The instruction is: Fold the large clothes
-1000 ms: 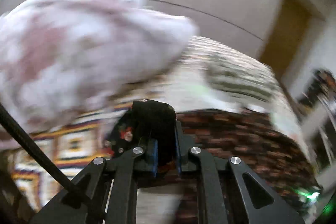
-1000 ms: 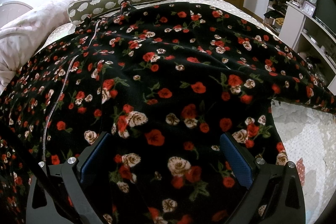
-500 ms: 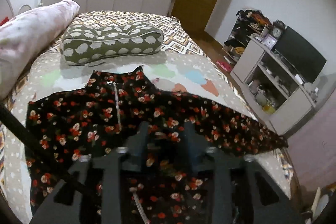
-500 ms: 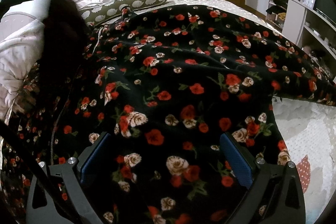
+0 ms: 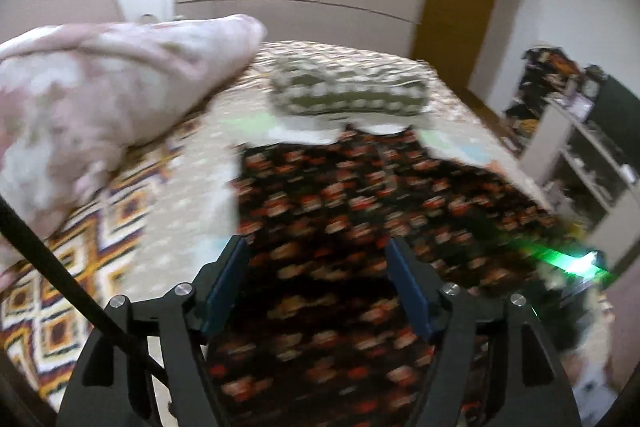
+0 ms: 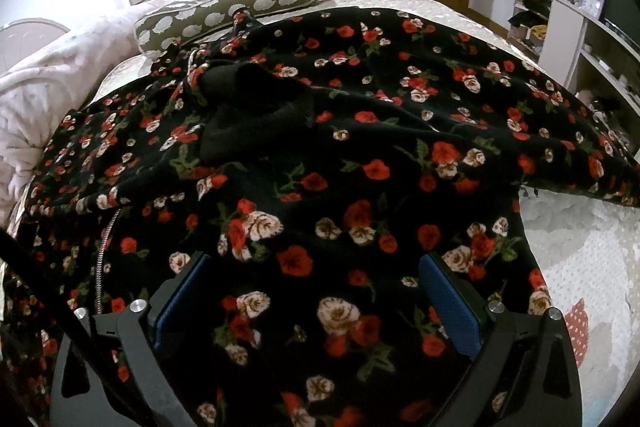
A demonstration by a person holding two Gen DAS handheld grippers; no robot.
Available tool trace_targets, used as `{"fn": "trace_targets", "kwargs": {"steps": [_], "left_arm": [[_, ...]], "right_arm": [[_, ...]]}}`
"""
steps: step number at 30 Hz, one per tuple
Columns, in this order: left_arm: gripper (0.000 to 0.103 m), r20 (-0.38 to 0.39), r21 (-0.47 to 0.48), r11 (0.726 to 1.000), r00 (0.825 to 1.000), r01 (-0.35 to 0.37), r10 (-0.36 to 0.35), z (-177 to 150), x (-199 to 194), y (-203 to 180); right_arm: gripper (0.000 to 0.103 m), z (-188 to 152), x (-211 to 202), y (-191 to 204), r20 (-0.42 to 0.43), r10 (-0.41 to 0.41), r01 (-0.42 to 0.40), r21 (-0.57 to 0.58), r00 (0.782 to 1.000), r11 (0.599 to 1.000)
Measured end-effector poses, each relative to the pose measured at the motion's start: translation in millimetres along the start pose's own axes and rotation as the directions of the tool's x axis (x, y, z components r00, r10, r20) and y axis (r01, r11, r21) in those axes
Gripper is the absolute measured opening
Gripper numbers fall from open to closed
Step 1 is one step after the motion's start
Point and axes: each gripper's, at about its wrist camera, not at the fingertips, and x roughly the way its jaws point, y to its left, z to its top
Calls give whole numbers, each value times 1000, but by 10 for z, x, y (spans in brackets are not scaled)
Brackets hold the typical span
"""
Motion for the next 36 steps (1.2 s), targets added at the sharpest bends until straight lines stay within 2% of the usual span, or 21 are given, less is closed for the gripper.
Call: {"fn": "trace_targets", "kwargs": {"steps": [2, 4, 6, 8, 11, 15, 16, 17, 18, 19, 20, 23, 25, 26, 27, 28, 30, 31, 32, 34, 36], "left_arm": [[70, -9, 6, 999, 999, -43, 44, -181, 10, 192], [70, -26, 24, 997, 997, -77, 77, -338, 90, 296], [70, -60, 25, 995, 994, -92, 94, -440, 201, 371], [70, -89, -1, 997, 993, -72, 71, -511, 302, 397], [70, -94, -26, 999, 995, -29, 27, -555, 384, 373], [70, -110, -35, 999, 993, -38, 34, -562, 544, 330], [70, -110, -37, 998, 993, -43, 38, -552, 566, 328], [70, -110, -37, 998, 993, -51, 47, -547, 593, 335], [70, -109, -36, 997, 992, -64, 60, -547, 623, 347], [70, -109, -31, 996, 991, -87, 83, -551, 655, 360], [70, -110, -24, 994, 988, -109, 106, -562, 690, 371], [70, -138, -21, 988, 979, -152, 148, -647, 822, 406], [70, -178, -29, 987, 972, -159, 151, -733, 935, 425], [70, -191, -31, 987, 970, -159, 151, -766, 975, 430], [70, -199, -31, 986, 968, -162, 153, -800, 1010, 428], [70, -201, -32, 986, 968, -162, 152, -813, 1028, 439], [70, -198, -41, 987, 969, -157, 146, -814, 1030, 450], [70, -191, -47, 987, 971, -154, 143, -802, 1009, 458], [70, -184, -51, 987, 973, -153, 141, -791, 989, 457], [70, -168, -67, 987, 977, -143, 130, -767, 920, 447], [70, -160, -84, 989, 981, -123, 109, -745, 863, 426]], "right_arm": [[75, 45, -139, -44, 8, 25, -26, 11, 1000, 1000], [75, 143, -306, -70, 34, 68, -69, 24, 997, 997], [75, 274, -397, -65, 72, 60, -62, 26, 996, 998], [76, 455, -360, -10, 86, 46, -47, 11, 995, 999], [76, 672, -82, 111, 35, 8, -7, -31, 999, 1000], [75, 828, 286, 153, -53, 11, -13, -33, 999, 999], [61, 851, 334, 130, -64, 35, -36, -25, 997, 999], [25, 881, 380, 120, -85, 71, -73, -15, 994, 997], [12, 925, 431, 91, -123, 100, -100, 3, 987, 995], [11, 990, 453, 56, -131, 96, -95, 13, 987, 995], [0, 1052, 451, 30, -118, 77, -77, 5, 990, 997], [1, 1211, 500, -107, -105, -31, 33, 12, 994, 999], [1, 1280, 603, -271, -121, -69, 77, 61, 990, 995], [1, 1287, 655, -333, -136, -59, 70, 83, 989, 994], [1, 1297, 652, -387, -138, -6, 22, 112, 990, 993], [2, 1290, 621, -435, -123, 80, -61, 152, 989, 987], [8, 1252, 458, -474, -58, 208, -194, 187, 977, 963], [25, 1232, 377, -457, -38, 235, -225, 175, 971, 959], [48, 1203, 271, -420, -14, 268, -263, 147, 963, 953], [69, 1144, 147, -341, 11, 309, -309, 98, 951, 946], [72, 1059, 103, -181, 10, 305, -305, 4, 952, 952]]}}
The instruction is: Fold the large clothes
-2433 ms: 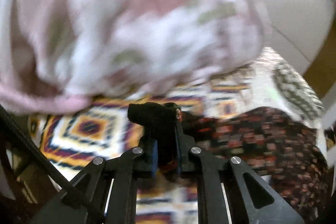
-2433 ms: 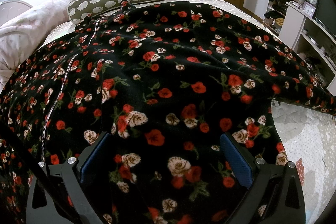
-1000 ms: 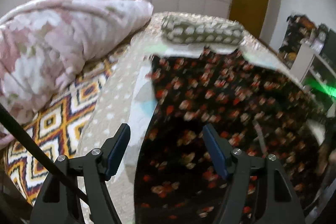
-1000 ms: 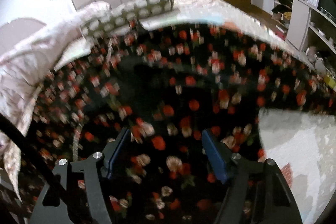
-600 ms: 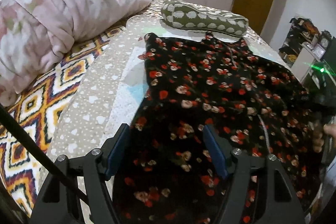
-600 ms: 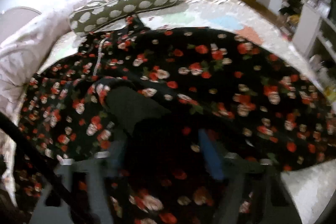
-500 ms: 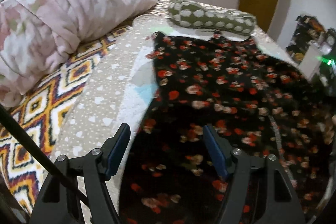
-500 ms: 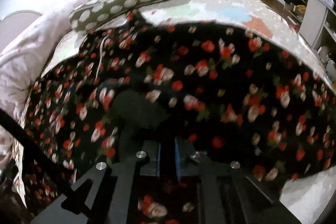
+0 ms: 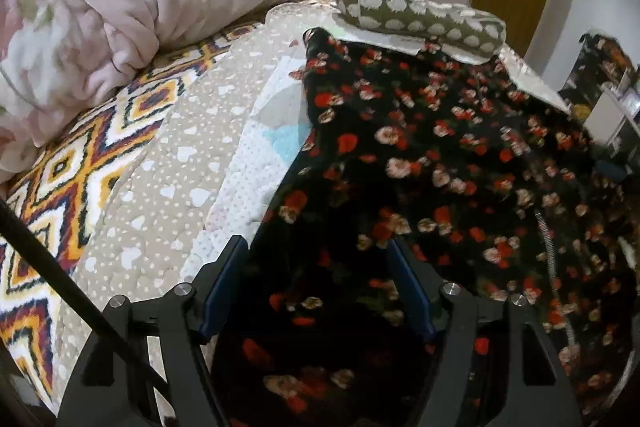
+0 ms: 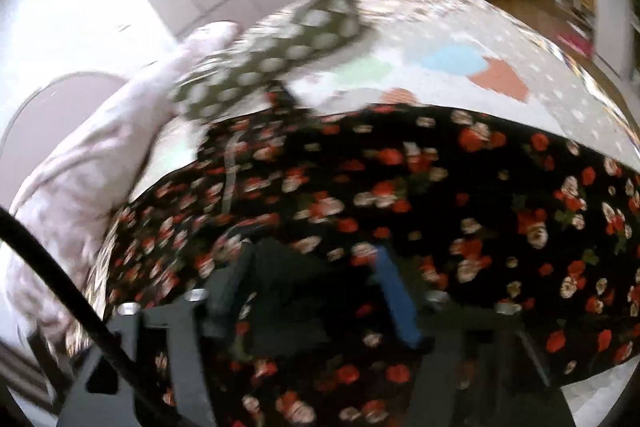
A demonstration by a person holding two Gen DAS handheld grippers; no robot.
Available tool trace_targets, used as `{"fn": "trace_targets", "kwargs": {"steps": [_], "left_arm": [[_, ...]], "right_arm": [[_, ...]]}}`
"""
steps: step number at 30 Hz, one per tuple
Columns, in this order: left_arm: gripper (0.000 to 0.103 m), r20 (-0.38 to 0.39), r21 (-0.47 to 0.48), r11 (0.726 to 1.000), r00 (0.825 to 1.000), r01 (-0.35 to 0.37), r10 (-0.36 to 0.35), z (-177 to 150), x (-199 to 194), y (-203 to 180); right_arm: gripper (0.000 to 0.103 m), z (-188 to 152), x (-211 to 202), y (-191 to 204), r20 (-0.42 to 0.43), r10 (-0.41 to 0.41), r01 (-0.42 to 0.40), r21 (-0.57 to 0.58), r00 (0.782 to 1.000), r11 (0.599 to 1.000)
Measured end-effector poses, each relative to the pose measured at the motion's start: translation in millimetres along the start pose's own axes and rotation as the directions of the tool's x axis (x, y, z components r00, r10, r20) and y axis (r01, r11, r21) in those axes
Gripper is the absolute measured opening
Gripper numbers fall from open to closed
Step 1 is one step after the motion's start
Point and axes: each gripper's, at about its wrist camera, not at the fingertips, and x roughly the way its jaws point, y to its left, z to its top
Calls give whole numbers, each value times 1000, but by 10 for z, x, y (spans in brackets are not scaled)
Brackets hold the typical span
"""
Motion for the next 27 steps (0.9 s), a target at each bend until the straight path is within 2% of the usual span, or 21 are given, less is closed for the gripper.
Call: {"fn": "trace_targets", "kwargs": {"steps": [3, 4, 5, 6, 8, 13, 15, 17, 19, 22, 24, 27], "left_arm": [[71, 9, -1, 1000, 1000, 22, -22, 26, -76, -71], [71, 11, 2, 1000, 1000, 26, -26, 36, -95, -102], [71, 15, 5, 999, 999, 33, -33, 43, -111, -125], [71, 17, 10, 999, 999, 42, -42, 51, -123, -151], [72, 21, 23, 999, 999, 38, -39, 73, -108, -199], [72, -17, 34, 999, 999, -32, 32, 27, 155, -192], [72, -54, 27, 999, 998, -44, 46, -11, 280, -160], [79, -63, 12, 999, 997, -50, 51, -8, 328, -123], [79, -77, -5, 999, 996, -47, 47, 4, 356, -91], [79, -79, -11, 999, 996, -38, 37, 8, 306, -78], [79, -69, -15, 1000, 997, -25, 24, 11, 202, -78], [79, -38, -33, 999, 999, 24, -25, -3, -52, -102]], "right_arm": [[72, -88, 269, 185, -44, -117, 110, -130, 992, 985], [60, -113, 380, 206, -75, -140, 128, -147, 987, 981], [19, -124, 437, 212, -102, -134, 119, -146, 986, 982], [12, -103, 501, 194, -128, -128, 111, -134, 984, 985], [11, -47, 490, 165, -114, -133, 121, -106, 985, 987], [10, 145, 556, -6, -95, -248, 247, -24, 964, 969], [10, 137, 706, -63, -123, -297, 297, -15, 947, 955], [12, 135, 724, -35, -99, -329, 328, -25, 939, 944], [13, 152, 730, 16, -99, -355, 350, -57, 930, 935], [30, 152, 477, -42, -95, -319, 319, -21, 943, 948], [35, 66, 66, -254, -48, -256, 259, 77, 966, 963], [41, -192, -553, -705, 1, -233, 228, 193, 973, 954]]}}
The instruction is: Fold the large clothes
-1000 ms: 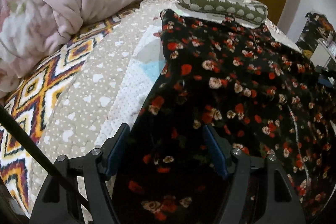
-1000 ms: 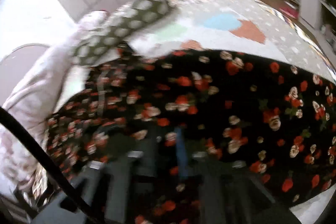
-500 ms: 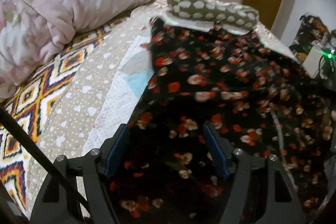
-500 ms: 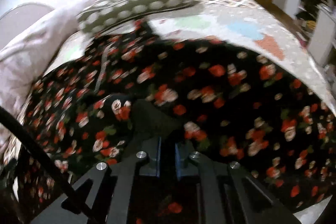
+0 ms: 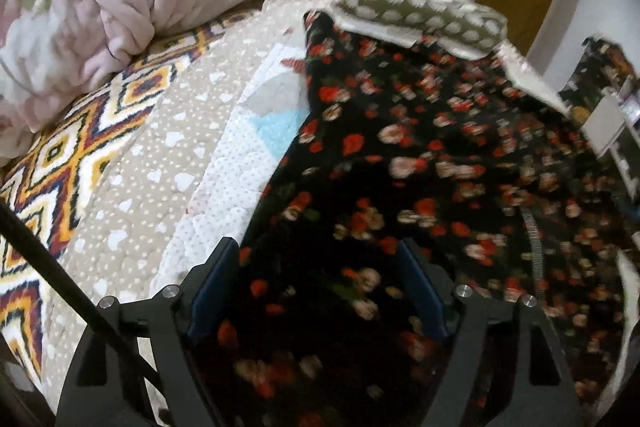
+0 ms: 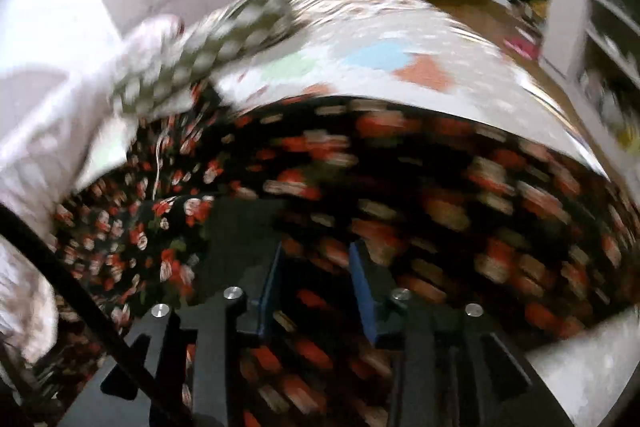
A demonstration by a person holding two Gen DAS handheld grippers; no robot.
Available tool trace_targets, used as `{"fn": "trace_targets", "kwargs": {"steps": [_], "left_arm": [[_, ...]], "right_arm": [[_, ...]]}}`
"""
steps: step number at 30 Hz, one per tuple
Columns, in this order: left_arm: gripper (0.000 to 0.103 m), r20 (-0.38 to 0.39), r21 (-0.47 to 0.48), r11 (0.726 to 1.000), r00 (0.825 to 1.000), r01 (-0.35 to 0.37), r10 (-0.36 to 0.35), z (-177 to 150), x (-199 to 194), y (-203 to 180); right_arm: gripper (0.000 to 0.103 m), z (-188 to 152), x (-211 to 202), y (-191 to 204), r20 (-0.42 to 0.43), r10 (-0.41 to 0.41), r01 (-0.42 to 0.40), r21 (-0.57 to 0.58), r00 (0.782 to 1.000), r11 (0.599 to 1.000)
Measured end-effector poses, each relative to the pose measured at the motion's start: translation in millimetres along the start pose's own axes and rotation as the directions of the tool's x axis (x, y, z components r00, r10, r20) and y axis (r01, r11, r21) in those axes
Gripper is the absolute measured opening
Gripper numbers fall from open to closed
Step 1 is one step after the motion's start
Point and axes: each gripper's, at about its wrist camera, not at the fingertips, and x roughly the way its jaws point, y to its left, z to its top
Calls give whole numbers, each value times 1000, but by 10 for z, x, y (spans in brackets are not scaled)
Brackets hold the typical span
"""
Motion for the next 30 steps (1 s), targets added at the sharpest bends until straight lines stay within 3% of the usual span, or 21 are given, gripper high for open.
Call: {"fn": "trace_targets", "kwargs": {"steps": [3, 5, 9, 11, 14, 17, 19, 21, 22, 23, 24, 26, 28, 30], "left_arm": [[79, 34, 4, 999, 999, 36, -36, -29, -223, -81], [79, 45, 11, 998, 997, 57, -57, -52, -319, -151], [79, 43, 25, 995, 994, 97, -98, -85, -403, -313], [79, 48, 37, 994, 994, 101, -103, -101, -433, -402], [79, 45, 53, 994, 994, 97, -99, -112, -436, -481], [79, 38, 49, 993, 994, 104, -105, -129, -442, -481], [79, 41, 42, 994, 994, 103, -105, -145, -460, -454], [79, 45, 35, 994, 994, 101, -103, -152, -481, -408], [79, 50, 31, 995, 994, 100, -102, -156, -498, -367], [79, 54, 26, 995, 994, 99, -100, -157, -512, -332], [79, 59, 15, 995, 993, 99, -100, -155, -533, -276], [79, 66, -3, 995, 992, 104, -103, -156, -567, -188], [79, 78, -18, 994, 991, 106, -104, -163, -618, -94], [79, 92, -26, 994, 990, 106, -103, -172, -670, -25]], "right_arm": [[44, -181, -492, -880, 52, -72, 63, 154, 996, 986], [50, -293, -738, -1477, 73, -125, 98, 292, 989, 951], [54, -494, -1091, -2539, 113, -155, 60, 586, 981, 808], [59, -531, -1167, -2784, 132, -160, 37, 651, 978, 758], [60, -454, -1143, -2925, 137, -165, 31, 671, 977, 740], [63, -298, -1019, -3004, 89, -211, 98, 673, 973, 733], [63, -253, -903, -3083, 48, -229, 132, 694, 972, 708], [62, -275, -828, -3206, 25, -233, 144, 722, 972, 677], [50, -281, -809, -3237, 27, -240, 144, 732, 970, 665], [21, -276, -802, -3262, 31, -242, 143, 732, 970, 666], [9, -251, -784, -3263, 23, -244, 152, 722, 970, 675], [9, -180, -840, -3155, 21, -283, 189, 695, 959, 694], [9, -1, -970, -2819, 53, -352, 250, 605, 935, 756], [9, 158, -1087, -2439, 103, -371, 270, 513, 923, 815]]}}
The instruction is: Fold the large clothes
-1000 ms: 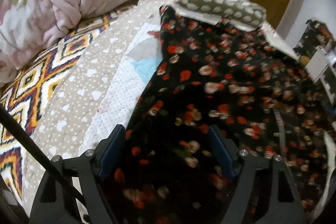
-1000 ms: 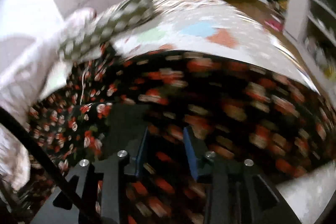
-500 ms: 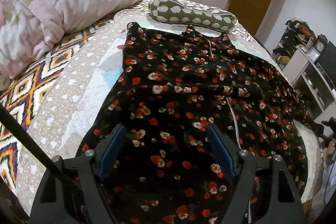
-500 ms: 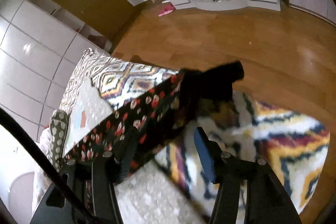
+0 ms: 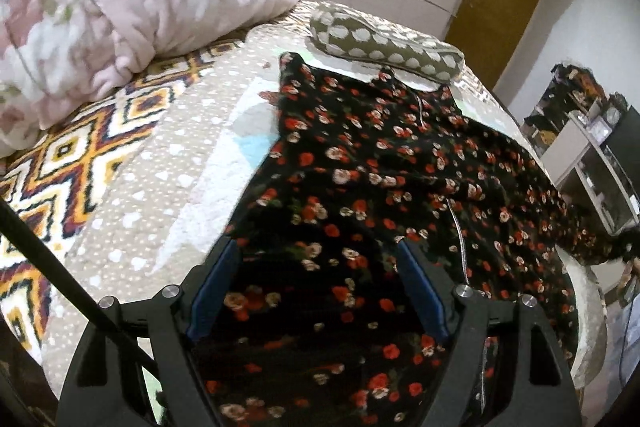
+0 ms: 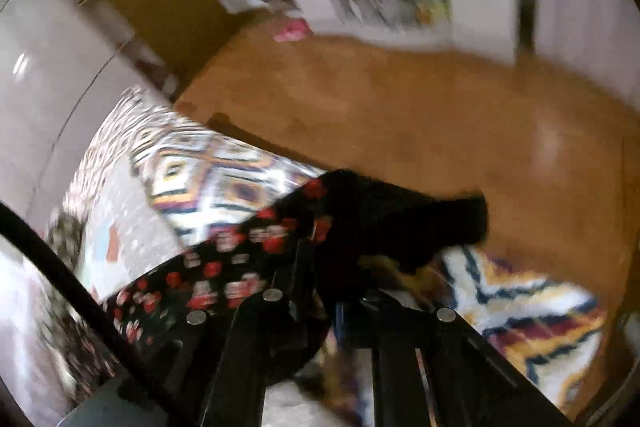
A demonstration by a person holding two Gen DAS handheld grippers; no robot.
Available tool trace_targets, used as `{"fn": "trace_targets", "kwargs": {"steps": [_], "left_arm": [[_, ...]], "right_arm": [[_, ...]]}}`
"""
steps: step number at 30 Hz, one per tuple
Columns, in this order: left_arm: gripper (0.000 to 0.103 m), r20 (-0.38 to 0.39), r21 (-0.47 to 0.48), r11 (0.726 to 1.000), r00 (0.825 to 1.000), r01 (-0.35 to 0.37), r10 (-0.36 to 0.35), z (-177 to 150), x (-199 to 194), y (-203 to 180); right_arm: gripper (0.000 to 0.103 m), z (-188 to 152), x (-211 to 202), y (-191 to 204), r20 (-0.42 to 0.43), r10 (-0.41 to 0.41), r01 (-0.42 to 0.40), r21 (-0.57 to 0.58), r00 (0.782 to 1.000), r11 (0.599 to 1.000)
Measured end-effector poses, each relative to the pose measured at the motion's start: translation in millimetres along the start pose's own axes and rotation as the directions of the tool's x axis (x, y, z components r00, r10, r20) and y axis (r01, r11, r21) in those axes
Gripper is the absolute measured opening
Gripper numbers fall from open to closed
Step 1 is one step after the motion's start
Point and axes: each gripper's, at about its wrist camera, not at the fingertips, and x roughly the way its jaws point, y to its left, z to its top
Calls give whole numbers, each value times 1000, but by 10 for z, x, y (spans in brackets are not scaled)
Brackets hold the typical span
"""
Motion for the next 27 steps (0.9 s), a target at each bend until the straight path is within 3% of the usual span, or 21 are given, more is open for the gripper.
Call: {"fn": "trace_targets", "kwargs": {"steps": [3, 6, 11, 14, 16, 18, 23, 25, 27], "left_arm": [[79, 25, -7, 1000, 1000, -1, 1, 3, -99, 90], [79, 53, -25, 1000, 999, 3, -2, 17, -205, 192], [79, 100, -53, 999, 995, -3, 8, 25, -355, 408], [79, 122, -80, 997, 992, -11, 20, 23, -415, 569], [79, 130, -100, 995, 991, -13, 26, 21, -440, 677], [79, 138, -114, 993, 990, -19, 35, 22, -463, 786], [79, 161, -149, 987, 984, -54, 78, 1, -536, 1042], [79, 168, -169, 983, 981, -73, 102, -5, -567, 1154], [79, 176, -188, 978, 977, -86, 120, 4, -604, 1238]], "right_arm": [[9, -103, -352, 707, 37, 103, -96, -143, 994, 985], [9, -390, -640, 1554, 15, 224, -209, -300, 975, 931], [9, -1320, -899, 2966, -126, 367, -373, -546, 922, 750], [9, -2079, -873, 3706, -231, 385, -437, -646, 893, 626], [9, -2523, -815, 4010, -277, 372, -453, -690, 886, 564], [9, -3021, -707, 4288, -303, 335, -439, -755, 892, 487], [10, -3936, -424, 4678, -309, 229, -373, -865, 923, 336], [17, -4239, -401, 4724, -269, 210, -319, -909, 940, 267], [30, -4396, -405, 4753, -255, 210, -299, -930, 944, 214]]}}
